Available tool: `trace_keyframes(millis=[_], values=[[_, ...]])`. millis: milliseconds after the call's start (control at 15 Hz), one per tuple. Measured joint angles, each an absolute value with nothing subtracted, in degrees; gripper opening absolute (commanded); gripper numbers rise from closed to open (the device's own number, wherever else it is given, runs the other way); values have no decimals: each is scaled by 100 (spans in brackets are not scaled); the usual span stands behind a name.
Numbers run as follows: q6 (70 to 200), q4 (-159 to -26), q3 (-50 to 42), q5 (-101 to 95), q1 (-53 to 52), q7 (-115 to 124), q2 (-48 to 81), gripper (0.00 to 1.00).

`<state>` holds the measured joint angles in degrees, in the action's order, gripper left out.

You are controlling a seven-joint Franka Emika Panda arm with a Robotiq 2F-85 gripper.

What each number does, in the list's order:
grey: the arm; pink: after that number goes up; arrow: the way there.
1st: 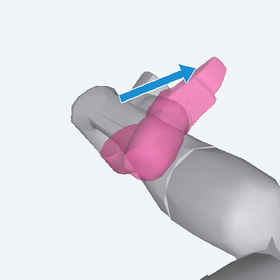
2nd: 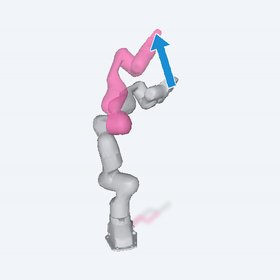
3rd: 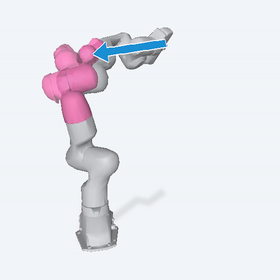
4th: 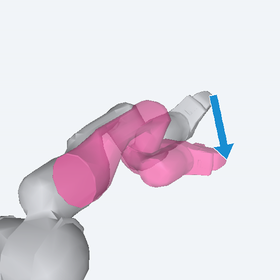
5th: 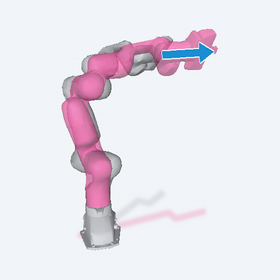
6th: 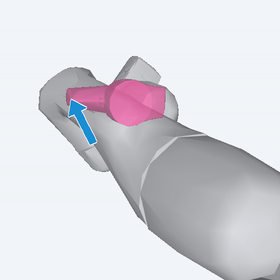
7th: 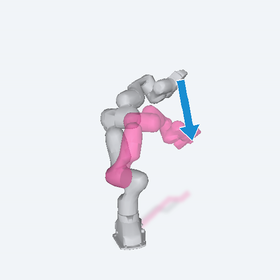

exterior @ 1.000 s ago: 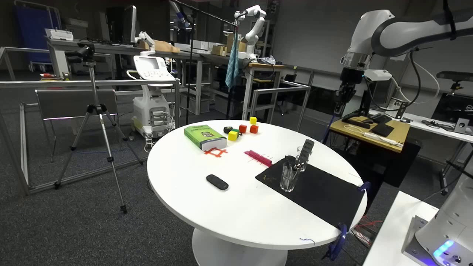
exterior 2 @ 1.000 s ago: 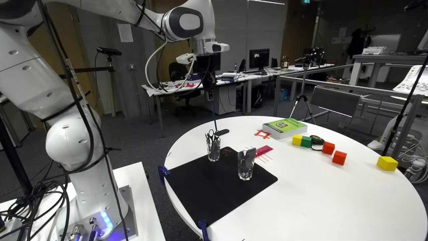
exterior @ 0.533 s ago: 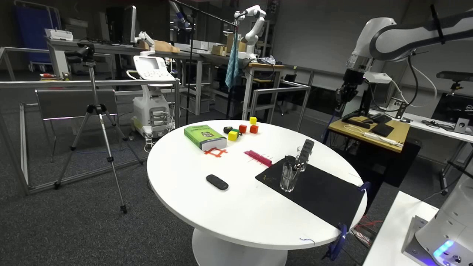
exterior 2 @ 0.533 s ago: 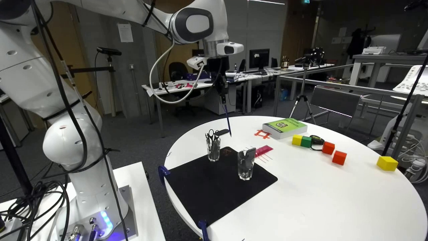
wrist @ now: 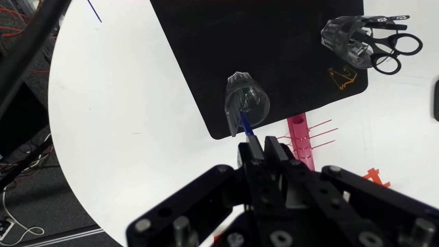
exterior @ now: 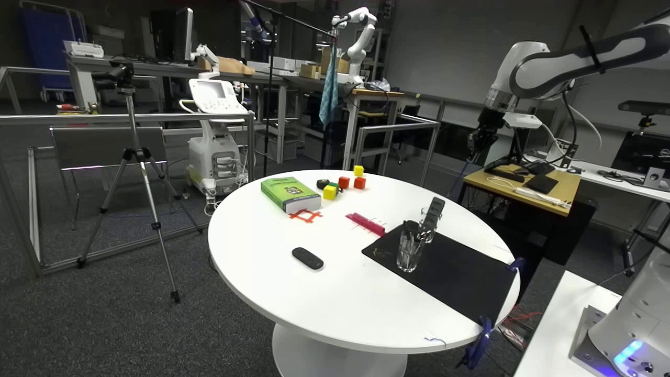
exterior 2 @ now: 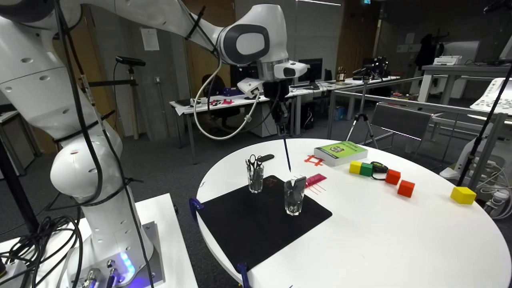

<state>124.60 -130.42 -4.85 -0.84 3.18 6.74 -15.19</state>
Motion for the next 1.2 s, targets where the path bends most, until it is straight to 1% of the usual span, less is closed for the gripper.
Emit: trace_keyframes(millis=[400,1200], values=[[12627,-12847,-501,-31,313,667,-954,2],[12631,-12427,-465,405,298,439,-256,2]])
